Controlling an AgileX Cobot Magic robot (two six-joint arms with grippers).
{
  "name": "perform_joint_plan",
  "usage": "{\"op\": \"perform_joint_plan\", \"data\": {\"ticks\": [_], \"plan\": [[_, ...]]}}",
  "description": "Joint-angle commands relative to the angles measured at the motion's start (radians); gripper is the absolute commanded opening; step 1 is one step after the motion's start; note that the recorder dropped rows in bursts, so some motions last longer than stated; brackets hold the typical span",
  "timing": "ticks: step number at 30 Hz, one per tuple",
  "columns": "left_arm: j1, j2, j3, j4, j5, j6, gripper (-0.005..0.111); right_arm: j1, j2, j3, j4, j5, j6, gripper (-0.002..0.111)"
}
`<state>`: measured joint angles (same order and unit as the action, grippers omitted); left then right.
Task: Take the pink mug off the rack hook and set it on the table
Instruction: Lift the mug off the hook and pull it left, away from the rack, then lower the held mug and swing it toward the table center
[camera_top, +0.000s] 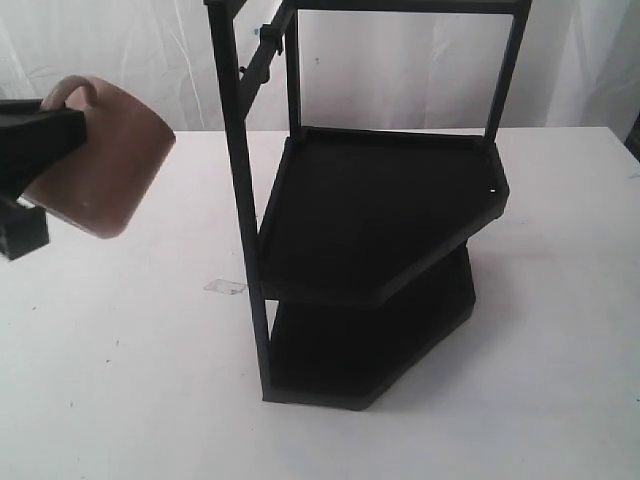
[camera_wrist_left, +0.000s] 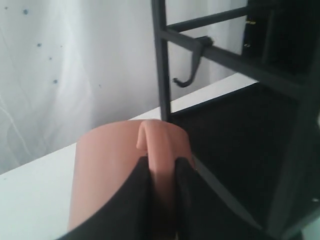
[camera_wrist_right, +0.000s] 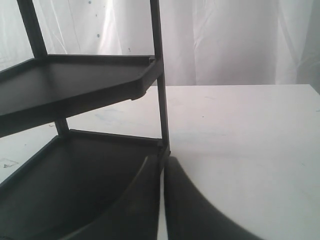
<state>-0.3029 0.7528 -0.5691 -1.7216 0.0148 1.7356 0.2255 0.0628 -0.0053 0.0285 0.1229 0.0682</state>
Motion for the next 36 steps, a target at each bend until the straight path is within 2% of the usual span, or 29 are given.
{"op": "perform_joint_plan", "data": {"ticks": [1, 9, 12, 15, 19, 22, 27, 32, 36], "plan": [[0.0, -0.1, 0.06, -0.023, 0.117, -0.06, 0.0, -0.008, -0.002, 0.005, 0.006, -0.004, 0.005, 0.003], [0.0, -0.263, 0.121, -0.023, 0.167, -0.138, 0.0, -0.008, -0.002, 0.005, 0.006, -0.004, 0.005, 0.003], [0.0, -0.308, 0.13, -0.003, 0.223, -0.235, 0.0, -0.008, -0.002, 0.005, 0.006, -0.004, 0.005, 0.003], [0.0, -0.338, 0.13, 0.178, 0.281, -0.399, 0.0, -0.008, -0.002, 0.005, 0.006, -0.004, 0.005, 0.003], [0.0, -0.345, 0.13, 0.44, 0.432, -0.651, 0.0, -0.008, -0.002, 0.005, 0.004, -0.004, 0.005, 0.003], [0.0, -0.345, 0.13, 0.546, 0.536, -0.766, 0.0, -0.008, -0.002, 0.005, 0.004, -0.004, 0.005, 0.003], [0.0, -0.345, 0.13, 0.554, 0.641, -0.787, 0.0, -0.008, -0.002, 0.005, 0.004, -0.065, 0.029, 0.003], [0.0, -0.345, 0.13, 0.529, 0.623, -0.798, 0.0, -0.008, -0.002, 0.005, 0.004, -0.191, 0.156, 0.003], [0.0, -0.345, 0.13, 0.455, 0.604, -0.796, 0.0, -0.008, -0.002, 0.005, 0.004, -0.327, 0.331, 0.003]]}}
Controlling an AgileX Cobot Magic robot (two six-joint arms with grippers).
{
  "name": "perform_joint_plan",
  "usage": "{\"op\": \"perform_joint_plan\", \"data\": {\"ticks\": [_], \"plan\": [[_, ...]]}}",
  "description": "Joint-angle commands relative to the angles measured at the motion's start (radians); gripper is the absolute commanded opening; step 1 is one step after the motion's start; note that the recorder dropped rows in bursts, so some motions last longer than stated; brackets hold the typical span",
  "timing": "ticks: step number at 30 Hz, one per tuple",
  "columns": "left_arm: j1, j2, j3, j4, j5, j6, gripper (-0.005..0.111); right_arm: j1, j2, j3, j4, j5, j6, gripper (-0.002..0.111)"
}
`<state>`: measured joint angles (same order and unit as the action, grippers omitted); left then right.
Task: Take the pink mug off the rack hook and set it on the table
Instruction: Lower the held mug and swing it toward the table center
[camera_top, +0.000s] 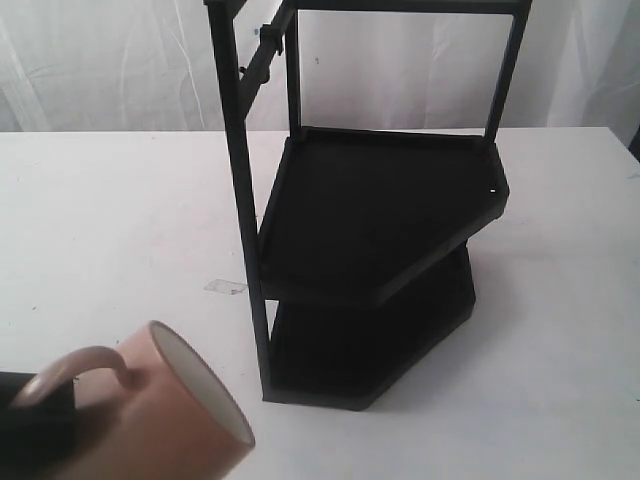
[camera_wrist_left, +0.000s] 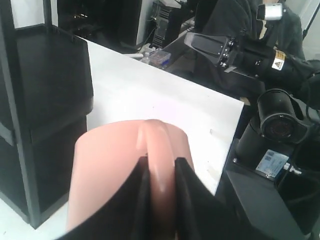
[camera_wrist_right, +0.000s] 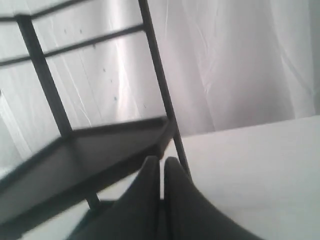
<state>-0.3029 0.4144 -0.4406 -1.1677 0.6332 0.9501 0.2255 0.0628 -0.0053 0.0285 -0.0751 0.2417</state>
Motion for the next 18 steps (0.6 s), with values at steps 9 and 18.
{"op": "perform_joint_plan", "data": {"ticks": [9, 18], "plan": [[0.0, 0.034, -0.01, -0.119, -0.001, 0.005, 0.0, 0.139, 0.01, -0.166, -0.029, 0.204, 0.245, 0.003], [0.0, 0.243, -0.129, -0.162, 0.053, 0.16, 0.0, 0.398, 0.267, -0.515, 0.254, 0.599, -0.389, 0.003]]}}
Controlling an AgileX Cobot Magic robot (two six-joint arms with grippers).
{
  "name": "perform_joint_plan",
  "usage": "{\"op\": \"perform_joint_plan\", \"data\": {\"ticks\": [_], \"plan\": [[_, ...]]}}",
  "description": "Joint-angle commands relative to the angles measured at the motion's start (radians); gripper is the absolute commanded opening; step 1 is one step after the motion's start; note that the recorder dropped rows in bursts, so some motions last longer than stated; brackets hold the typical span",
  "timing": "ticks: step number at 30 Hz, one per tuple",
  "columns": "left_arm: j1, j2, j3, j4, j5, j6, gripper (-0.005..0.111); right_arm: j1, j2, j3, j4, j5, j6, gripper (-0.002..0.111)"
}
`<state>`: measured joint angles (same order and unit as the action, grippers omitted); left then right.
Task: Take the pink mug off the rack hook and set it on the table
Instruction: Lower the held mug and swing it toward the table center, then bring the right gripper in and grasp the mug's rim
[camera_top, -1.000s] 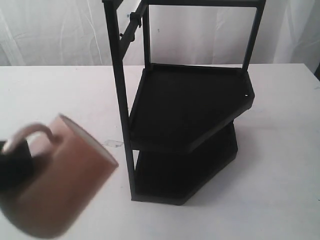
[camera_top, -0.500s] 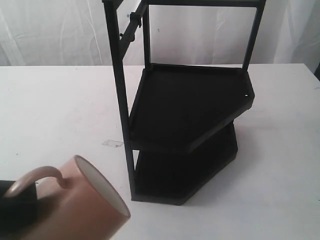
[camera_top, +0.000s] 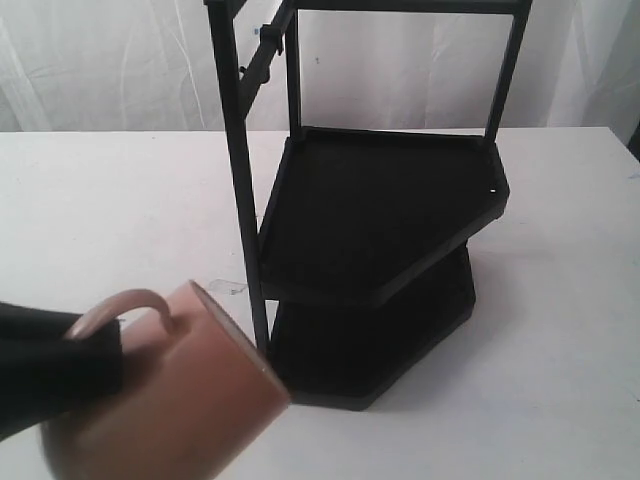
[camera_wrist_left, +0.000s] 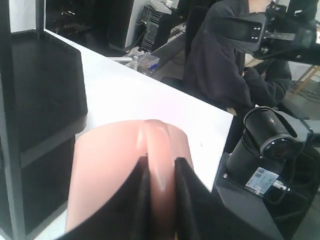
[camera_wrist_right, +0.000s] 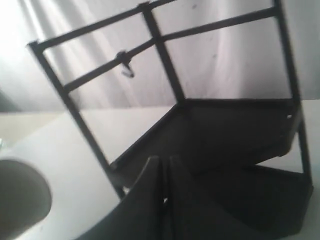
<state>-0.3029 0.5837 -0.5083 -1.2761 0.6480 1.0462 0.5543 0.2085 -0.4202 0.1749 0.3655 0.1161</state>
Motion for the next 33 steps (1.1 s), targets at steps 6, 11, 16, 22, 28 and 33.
{"op": "perform_joint_plan", "data": {"ticks": [6, 11, 16, 22, 28, 33], "plan": [[0.0, 0.215, -0.177, -0.056, 0.092, 0.11, 0.0, 0.102, 0.341, -0.195, 0.13, 0.238, -0.469, 0.012], [0.0, 0.28, -0.217, -0.056, 0.132, 0.162, 0.0, 0.102, 0.488, -0.23, 0.193, 0.238, -0.613, 0.037], [0.0, 0.318, -0.227, -0.057, 0.151, 0.17, 0.0, 0.102, 0.54, -0.258, 0.486, 0.209, -0.926, 0.047], [0.0, 0.336, -0.227, -0.062, 0.171, 0.174, 0.0, 0.102, 0.542, -0.26, 0.846, 0.216, -1.288, 0.047], [0.0, 0.336, -0.227, -0.072, 0.21, 0.191, 0.0, 0.102, 0.578, -0.265, 0.902, 0.349, -1.378, 0.055], [0.0, 0.336, -0.227, -0.076, 0.219, 0.191, 0.0, 0.102, 0.603, -0.265, 0.911, 0.388, -1.392, 0.058]]}}
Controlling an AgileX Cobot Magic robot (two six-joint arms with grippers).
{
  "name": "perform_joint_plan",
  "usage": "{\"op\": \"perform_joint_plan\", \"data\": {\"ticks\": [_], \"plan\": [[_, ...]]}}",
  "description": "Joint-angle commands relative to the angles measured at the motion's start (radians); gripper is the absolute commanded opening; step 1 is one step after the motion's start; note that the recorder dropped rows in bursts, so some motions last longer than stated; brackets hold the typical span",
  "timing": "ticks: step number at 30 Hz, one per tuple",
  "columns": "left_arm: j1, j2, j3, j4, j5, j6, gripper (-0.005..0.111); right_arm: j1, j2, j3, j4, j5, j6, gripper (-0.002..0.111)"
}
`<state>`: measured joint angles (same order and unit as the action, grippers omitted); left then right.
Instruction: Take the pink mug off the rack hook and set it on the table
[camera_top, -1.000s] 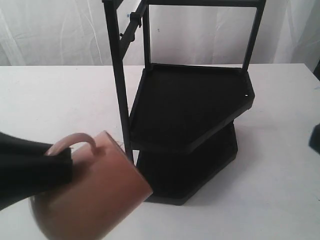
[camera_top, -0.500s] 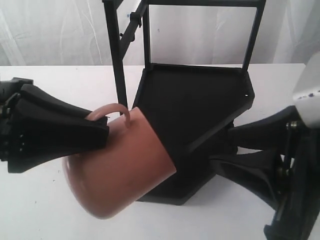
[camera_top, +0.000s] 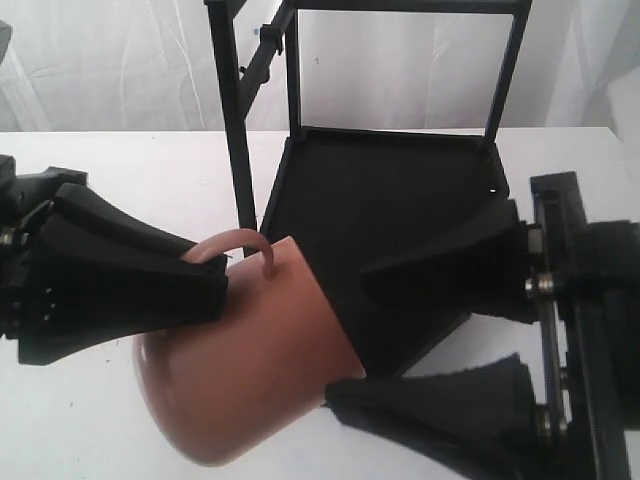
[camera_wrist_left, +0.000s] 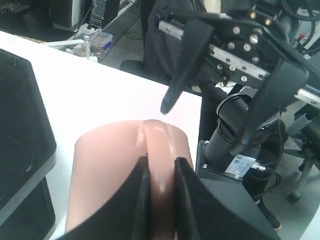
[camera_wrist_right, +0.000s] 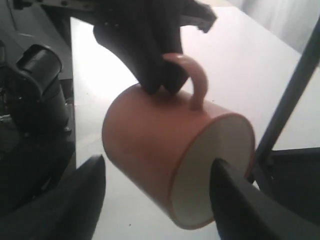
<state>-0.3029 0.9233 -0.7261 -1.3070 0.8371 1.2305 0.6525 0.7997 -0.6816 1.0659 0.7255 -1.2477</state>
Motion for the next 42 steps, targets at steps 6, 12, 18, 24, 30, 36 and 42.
{"op": "perform_joint_plan", "data": {"ticks": [6, 12, 18, 24, 30, 36, 42], "plan": [[0.0, -0.004, -0.009, -0.05, 0.054, 0.016, 0.0, 0.004, 0.049, -0.004, 0.02, -0.007, -0.053, 0.058], [0.0, -0.004, -0.009, -0.052, 0.068, 0.026, 0.0, 0.004, 0.142, -0.004, 0.103, 0.021, -0.175, 0.058], [0.0, -0.004, -0.009, -0.052, 0.068, 0.028, 0.0, 0.004, 0.226, -0.004, 0.227, 0.086, -0.292, 0.055], [0.0, -0.004, -0.009, -0.052, 0.065, 0.03, 0.0, 0.004, 0.228, -0.004, 0.227, 0.06, -0.292, 0.0], [0.0, -0.004, -0.009, -0.052, 0.067, 0.027, 0.0, 0.004, 0.228, -0.004, 0.196, 0.028, -0.235, 0.0], [0.0, -0.004, -0.009, -0.037, 0.08, 0.003, 0.02, 0.004, 0.228, -0.005, 0.175, 0.006, -0.212, 0.0], [0.0, -0.004, -0.009, -0.037, 0.08, -0.001, 0.065, 0.004, 0.228, -0.005, 0.175, -0.02, -0.202, 0.0]]}}
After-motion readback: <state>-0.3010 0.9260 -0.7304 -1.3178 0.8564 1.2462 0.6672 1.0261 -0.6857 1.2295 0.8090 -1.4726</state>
